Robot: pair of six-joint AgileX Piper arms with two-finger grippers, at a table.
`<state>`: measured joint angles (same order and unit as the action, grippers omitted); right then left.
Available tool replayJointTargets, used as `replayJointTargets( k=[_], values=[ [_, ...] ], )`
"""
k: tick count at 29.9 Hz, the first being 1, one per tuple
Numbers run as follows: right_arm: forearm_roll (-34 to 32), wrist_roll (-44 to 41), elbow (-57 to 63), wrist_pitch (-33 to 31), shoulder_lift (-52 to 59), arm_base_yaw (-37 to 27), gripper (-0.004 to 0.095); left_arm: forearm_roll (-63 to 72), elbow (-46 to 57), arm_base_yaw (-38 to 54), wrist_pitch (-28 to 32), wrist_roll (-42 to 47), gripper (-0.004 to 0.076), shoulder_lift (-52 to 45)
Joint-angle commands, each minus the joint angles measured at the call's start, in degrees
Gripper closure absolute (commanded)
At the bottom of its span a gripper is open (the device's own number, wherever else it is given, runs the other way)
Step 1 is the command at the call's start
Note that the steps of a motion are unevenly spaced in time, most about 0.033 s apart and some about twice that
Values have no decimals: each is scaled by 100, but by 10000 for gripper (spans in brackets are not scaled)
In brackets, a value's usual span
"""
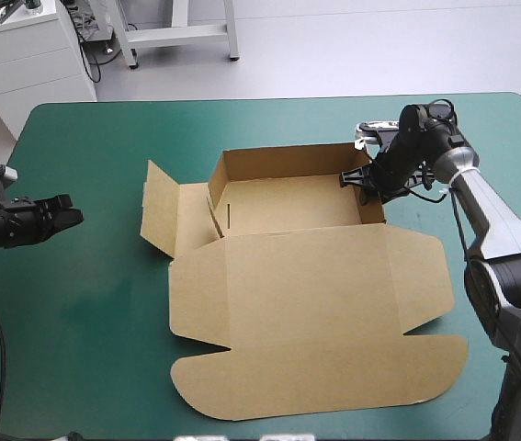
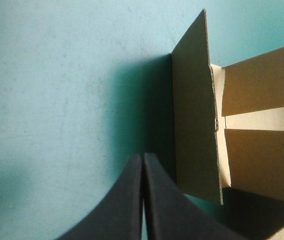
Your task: Fold the box
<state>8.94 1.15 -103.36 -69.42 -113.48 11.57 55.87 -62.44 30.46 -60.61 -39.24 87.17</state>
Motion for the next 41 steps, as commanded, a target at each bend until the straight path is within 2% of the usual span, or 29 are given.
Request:
replayJointTargets(
  k=[1,10,17,27,30,33,36,38,41],
  values=[
    [13,180,-158,-57,326,-39,924,226,-147,22,-16,-24,756,-234],
    [5,220,-610,-205,388,-39,925,121,-147,22,-44,-24,756,-234],
    [-356,67,-948,-205,1211,-39,926,121,-147,22,-67,-24,756,-234],
    [464,-81,-948,-205,2303,-39,926,121,-147,22,-58,-37,756,-234],
    [515,-81,-948,-205,2355,-39,926,158,-147,-34,-159,-494,745,-234],
    [551,-81,-948,-205,2334,-39,926,148,-147,-113,-159,-493,670,-234],
    [579,-81,-948,-205,2331,-39,926,148,-147,-186,-250,-493,505,-234],
    [621,-81,-948,-205,2331,-39,926,148,-147,-264,-264,-358,355,-224],
    [665,-81,-948,-205,2331,-39,926,135,-147,-427,-306,-150,210,-212]
  ],
)
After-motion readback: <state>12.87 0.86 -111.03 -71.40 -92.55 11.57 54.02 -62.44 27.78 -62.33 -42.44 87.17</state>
